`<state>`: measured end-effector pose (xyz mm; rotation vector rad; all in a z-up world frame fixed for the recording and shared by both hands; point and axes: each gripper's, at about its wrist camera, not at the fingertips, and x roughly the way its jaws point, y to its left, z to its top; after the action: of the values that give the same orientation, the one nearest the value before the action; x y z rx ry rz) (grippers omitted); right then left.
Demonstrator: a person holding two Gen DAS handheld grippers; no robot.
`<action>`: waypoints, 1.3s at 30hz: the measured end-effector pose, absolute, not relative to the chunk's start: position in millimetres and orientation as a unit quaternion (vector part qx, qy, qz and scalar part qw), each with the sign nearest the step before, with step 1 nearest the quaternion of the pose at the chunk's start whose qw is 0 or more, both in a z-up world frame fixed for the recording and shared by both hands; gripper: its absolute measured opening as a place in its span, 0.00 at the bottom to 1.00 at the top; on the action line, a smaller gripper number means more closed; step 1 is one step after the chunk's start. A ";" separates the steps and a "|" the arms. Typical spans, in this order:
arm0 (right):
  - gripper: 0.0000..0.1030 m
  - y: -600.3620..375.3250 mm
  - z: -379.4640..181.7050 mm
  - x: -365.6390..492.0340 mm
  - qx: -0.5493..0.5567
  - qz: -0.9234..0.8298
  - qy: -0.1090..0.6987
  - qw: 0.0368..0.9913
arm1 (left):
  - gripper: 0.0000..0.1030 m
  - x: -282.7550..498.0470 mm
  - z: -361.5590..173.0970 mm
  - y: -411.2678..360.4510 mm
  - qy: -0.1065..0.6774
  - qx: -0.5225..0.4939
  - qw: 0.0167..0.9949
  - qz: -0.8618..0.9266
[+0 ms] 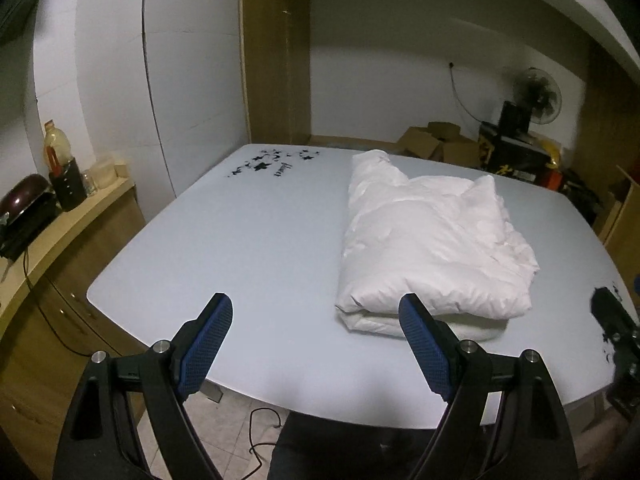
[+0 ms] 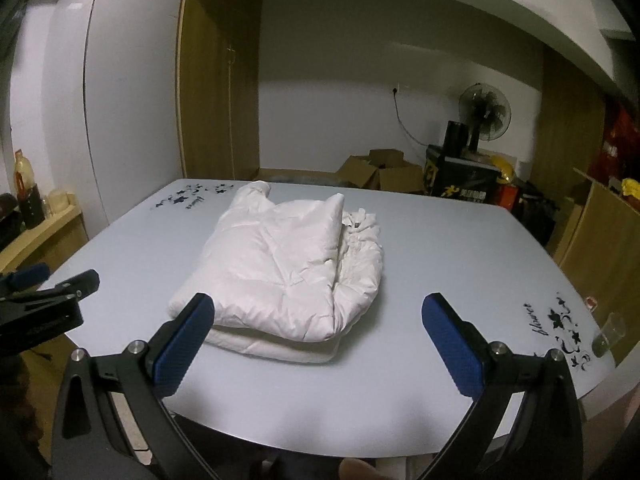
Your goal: Fold large clothes
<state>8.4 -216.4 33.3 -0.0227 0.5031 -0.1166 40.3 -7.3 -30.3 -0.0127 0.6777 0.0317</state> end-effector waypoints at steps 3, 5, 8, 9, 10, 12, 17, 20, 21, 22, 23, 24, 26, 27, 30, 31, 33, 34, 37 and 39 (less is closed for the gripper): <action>1.00 -212.7 34.5 4.0 -0.017 -0.054 0.246 0.968 | 0.83 35.4 -29.0 -13.4 0.339 0.007 0.941 0.014; 1.00 -211.9 36.7 0.7 -0.017 -0.050 0.242 0.969 | 0.83 32.7 -29.2 -18.3 0.341 0.012 0.940 0.009; 1.00 -211.2 37.1 -1.1 -0.020 -0.052 0.243 0.968 | 0.83 29.8 -30.1 -20.6 0.340 0.011 0.940 0.000; 1.00 -212.3 37.1 -0.8 -0.020 -0.051 0.245 0.968 | 0.83 29.1 -30.3 -21.9 0.340 0.011 0.940 -0.003; 1.00 -213.8 37.3 -0.9 -0.018 -0.051 0.246 0.968 | 0.83 29.0 -30.6 -23.0 0.341 0.012 0.940 -0.003; 1.00 -215.1 37.1 -0.7 -0.014 -0.052 0.248 0.967 | 0.83 29.9 -31.7 -23.6 0.344 0.015 0.939 -0.002; 1.00 -214.9 35.1 -0.6 -0.007 -0.052 0.256 0.965 | 0.83 32.6 -35.5 -25.7 0.355 0.018 0.935 -0.001; 1.00 -210.0 30.2 0.5 -0.002 -0.053 0.264 0.963 | 0.83 33.5 -37.8 -26.0 0.360 0.019 0.933 0.001; 1.00 -208.3 29.2 0.9 -0.001 -0.052 0.267 0.962 | 0.83 34.5 -38.0 -25.0 0.361 0.018 0.933 0.002; 1.00 -206.4 28.0 1.6 -0.001 -0.050 0.269 0.962 | 0.83 34.3 -38.3 -24.9 0.361 0.017 0.932 0.002; 1.00 -204.7 27.2 2.1 -0.002 -0.050 0.271 0.961 | 0.83 34.8 -38.6 -24.5 0.362 0.017 0.932 0.003; 1.00 -203.1 26.7 2.5 -0.002 -0.050 0.272 0.961 | 0.83 35.0 -38.8 -24.2 0.362 0.016 0.932 0.005; 1.00 -201.0 26.4 2.5 -0.004 -0.049 0.273 0.961 | 0.83 35.2 -39.0 -24.1 0.363 0.016 0.932 0.005; 1.00 -200.3 26.6 2.0 -0.004 -0.048 0.273 0.961 | 0.83 35.2 -38.9 -23.9 0.363 0.016 0.932 0.004; 1.00 -198.1 27.7 0.6 -0.006 -0.049 0.270 0.962 | 0.83 34.7 -39.3 -23.7 0.363 0.017 0.931 0.004; 1.00 -197.9 27.7 0.2 -0.006 -0.048 0.270 0.962 | 0.83 33.9 -39.4 -23.9 0.364 0.017 0.931 0.004; 1.00 -197.4 27.6 0.0 -0.005 -0.048 0.269 0.962 | 0.83 33.6 -39.3 -23.5 0.363 0.016 0.932 0.004; 1.00 -196.5 27.3 -0.3 -0.006 -0.047 0.270 0.962 | 0.83 33.2 -39.3 -23.6 0.362 0.016 0.932 0.005; 1.00 -195.6 28.1 -1.1 -0.007 -0.047 0.268 0.962 | 0.83 32.5 -39.5 -24.3 0.361 0.017 0.932 0.005; 1.00 -194.4 27.6 -0.8 -0.008 -0.047 0.268 0.962 | 0.83 32.3 -39.4 -24.4 0.361 0.017 0.932 0.004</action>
<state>-0.8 -194.4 27.6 -0.0157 0.5438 -0.0945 32.3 -24.4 -39.4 0.0338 0.7392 0.0087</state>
